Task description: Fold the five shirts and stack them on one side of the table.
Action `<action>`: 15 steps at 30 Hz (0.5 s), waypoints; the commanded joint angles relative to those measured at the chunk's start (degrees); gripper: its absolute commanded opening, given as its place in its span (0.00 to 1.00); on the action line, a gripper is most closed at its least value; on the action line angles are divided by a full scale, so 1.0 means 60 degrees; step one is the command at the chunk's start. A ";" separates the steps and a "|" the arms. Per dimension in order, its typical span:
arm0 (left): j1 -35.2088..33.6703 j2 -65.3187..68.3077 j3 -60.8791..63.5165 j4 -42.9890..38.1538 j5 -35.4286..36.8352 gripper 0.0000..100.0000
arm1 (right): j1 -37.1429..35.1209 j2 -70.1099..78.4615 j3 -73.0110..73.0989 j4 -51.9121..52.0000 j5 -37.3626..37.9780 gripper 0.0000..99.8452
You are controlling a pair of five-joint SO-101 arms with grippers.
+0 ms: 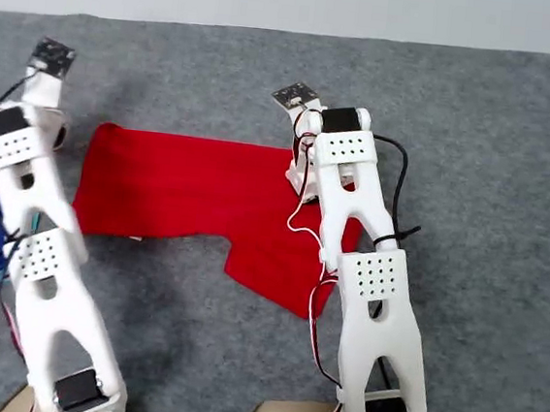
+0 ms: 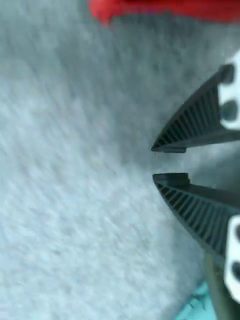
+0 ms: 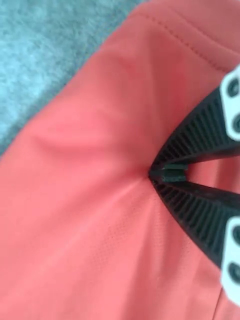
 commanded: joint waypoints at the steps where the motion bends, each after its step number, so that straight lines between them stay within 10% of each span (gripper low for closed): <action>1: -0.0410 -0.0161 -0.0696 0.0132 -0.0117 0.08 | 0.0022 0.0081 -0.0088 0.0183 0.0103 0.01; 15: 0.1802 -0.0835 -0.2513 0.2711 0.1070 0.08 | 0.0022 0.0081 -0.0088 0.0212 0.0073 0.01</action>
